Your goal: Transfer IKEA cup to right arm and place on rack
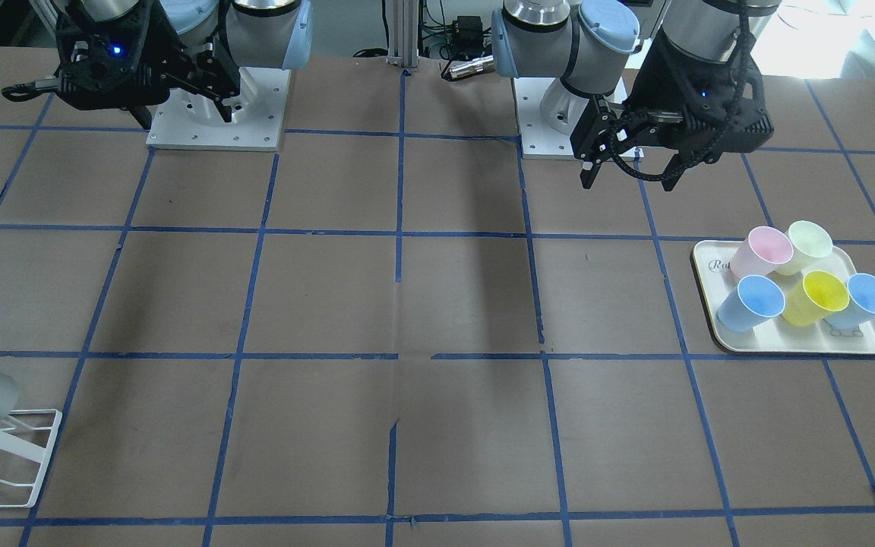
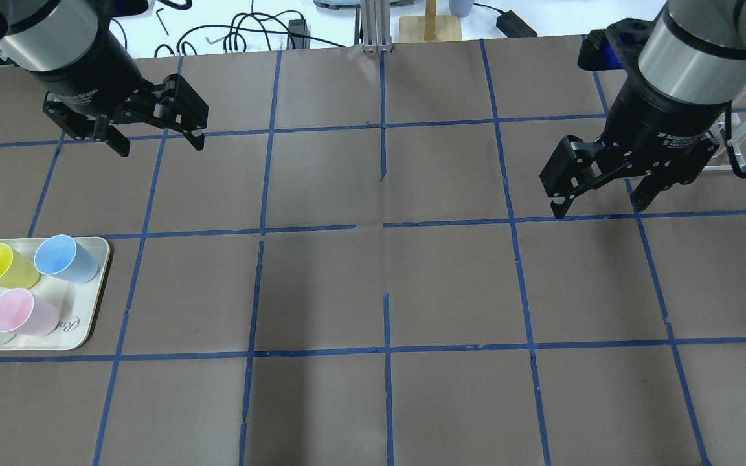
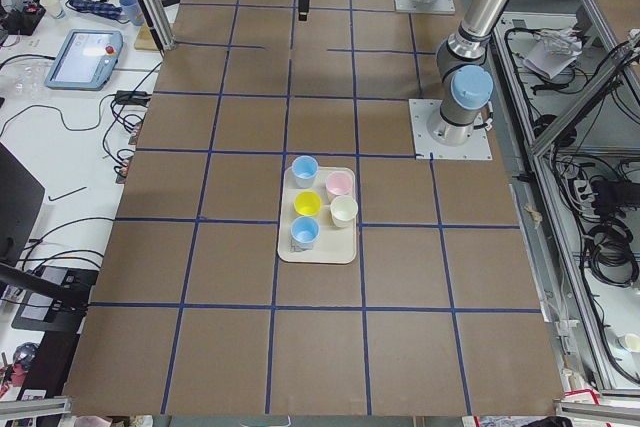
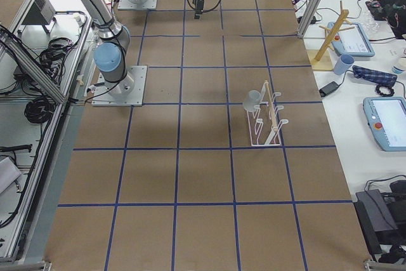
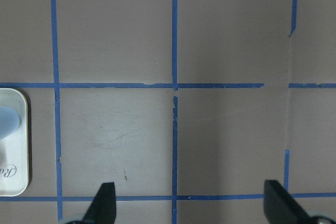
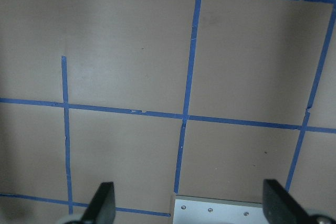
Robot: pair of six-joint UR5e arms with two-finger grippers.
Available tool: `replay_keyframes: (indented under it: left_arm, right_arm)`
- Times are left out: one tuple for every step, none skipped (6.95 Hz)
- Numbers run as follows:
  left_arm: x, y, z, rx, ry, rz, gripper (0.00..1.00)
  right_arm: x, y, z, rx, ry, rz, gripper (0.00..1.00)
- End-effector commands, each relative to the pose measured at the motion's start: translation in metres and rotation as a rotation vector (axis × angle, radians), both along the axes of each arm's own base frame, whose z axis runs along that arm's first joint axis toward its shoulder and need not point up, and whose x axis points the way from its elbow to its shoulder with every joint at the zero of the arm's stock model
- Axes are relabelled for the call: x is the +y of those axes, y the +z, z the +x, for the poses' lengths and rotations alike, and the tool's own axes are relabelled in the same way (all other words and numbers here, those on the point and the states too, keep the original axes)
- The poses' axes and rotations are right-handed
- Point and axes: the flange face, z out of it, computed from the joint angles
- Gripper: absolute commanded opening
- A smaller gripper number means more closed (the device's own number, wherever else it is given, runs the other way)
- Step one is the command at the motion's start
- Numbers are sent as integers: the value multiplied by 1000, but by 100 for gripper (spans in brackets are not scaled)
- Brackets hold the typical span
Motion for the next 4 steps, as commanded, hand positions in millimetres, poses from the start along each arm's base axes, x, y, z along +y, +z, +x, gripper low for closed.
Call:
replay_keyframes:
  left_arm:
    - [1, 0, 0, 0, 0, -1, 100]
    - [1, 0, 0, 0, 0, -1, 100]
    - [1, 0, 0, 0, 0, 1, 100]
    - [1, 0, 0, 0, 0, 1, 100]
  right_arm:
    - [5, -6, 0, 16, -56, 7, 100]
    - [10, -7, 0, 20, -119, 8, 100]
    - [12, -4, 0, 23, -123, 2, 100]
    - [22, 4, 1, 21, -122, -18, 100]
